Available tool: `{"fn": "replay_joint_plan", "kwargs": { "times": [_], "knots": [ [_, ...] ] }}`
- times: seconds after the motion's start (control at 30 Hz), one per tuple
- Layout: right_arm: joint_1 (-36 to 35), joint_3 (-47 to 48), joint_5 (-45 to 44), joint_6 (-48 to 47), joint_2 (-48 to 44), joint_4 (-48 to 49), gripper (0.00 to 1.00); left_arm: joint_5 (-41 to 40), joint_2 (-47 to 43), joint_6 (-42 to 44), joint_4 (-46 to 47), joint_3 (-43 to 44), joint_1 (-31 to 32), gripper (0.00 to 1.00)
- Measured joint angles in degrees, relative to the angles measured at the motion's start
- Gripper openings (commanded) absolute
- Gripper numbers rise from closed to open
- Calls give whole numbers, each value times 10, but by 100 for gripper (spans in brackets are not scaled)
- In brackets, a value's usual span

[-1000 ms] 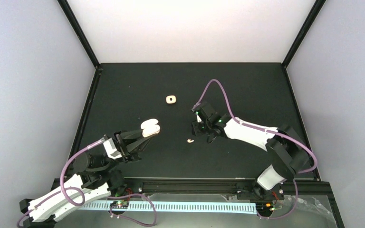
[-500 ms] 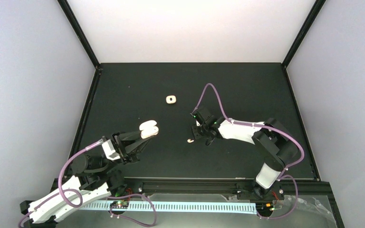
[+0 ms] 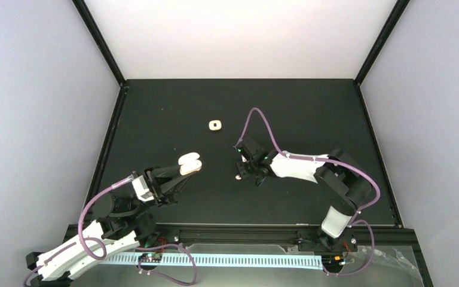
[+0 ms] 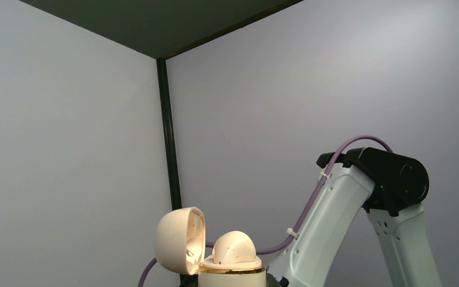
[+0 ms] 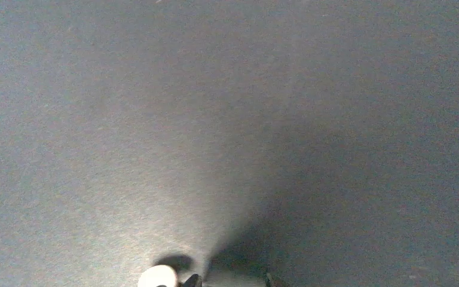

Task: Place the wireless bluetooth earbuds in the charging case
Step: Pick up the earbud from the center of the board.

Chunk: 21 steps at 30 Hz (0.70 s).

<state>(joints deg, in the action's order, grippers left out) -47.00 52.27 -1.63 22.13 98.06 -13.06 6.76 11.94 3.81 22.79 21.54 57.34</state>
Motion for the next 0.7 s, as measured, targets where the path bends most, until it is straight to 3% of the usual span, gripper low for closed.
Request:
{"fn": "replay_joint_plan", "kwargs": {
  "times": [0.3,0.7],
  "knots": [
    [-49,14,-51,-7,7,-30,25,-6,-12,-2,-1,0,0,1],
    [-92,23,-53,0,0,-83,23,-6,-15,-11,-5,-1,0,1]
  ]
}}
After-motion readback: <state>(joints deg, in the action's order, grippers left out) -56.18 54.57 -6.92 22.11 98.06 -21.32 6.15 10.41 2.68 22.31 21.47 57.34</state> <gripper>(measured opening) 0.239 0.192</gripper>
